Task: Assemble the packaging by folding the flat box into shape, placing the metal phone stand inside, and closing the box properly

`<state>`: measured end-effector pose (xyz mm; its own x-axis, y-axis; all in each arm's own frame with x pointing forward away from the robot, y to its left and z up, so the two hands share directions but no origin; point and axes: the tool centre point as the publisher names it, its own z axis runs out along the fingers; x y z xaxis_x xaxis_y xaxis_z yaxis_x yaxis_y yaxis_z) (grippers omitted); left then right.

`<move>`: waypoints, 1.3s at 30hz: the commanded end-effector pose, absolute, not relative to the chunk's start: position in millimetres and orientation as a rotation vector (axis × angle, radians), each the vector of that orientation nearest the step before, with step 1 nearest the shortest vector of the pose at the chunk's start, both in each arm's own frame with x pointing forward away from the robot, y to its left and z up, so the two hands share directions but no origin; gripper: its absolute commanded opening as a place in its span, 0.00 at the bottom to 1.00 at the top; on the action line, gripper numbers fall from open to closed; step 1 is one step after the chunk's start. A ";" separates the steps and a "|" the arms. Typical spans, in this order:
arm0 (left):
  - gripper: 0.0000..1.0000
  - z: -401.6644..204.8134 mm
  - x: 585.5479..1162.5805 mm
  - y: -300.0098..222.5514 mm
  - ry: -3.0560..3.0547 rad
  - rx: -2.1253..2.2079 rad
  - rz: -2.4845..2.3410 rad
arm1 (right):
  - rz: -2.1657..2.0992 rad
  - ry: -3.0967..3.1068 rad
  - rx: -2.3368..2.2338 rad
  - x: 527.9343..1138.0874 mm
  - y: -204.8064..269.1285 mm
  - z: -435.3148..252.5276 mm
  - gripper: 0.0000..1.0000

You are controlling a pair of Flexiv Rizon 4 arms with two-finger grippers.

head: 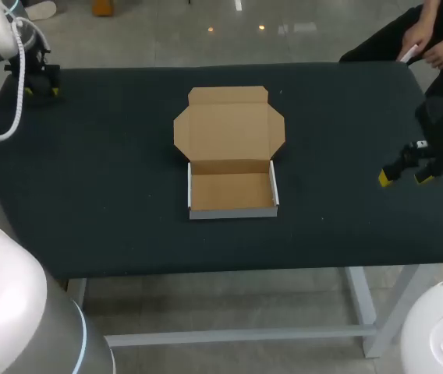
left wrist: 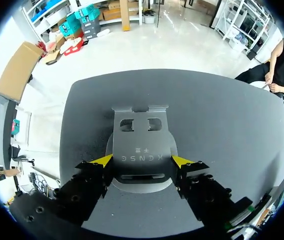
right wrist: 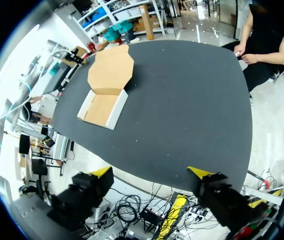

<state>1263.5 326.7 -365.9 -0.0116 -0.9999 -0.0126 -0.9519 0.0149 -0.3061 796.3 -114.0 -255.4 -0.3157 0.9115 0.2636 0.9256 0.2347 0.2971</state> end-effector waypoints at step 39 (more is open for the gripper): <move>0.00 -322.1 1136.7 264.3 2.215 -1.709 -0.455 | -1.004 -2.930 -0.627 804.6 -97.8 -254.6 1.00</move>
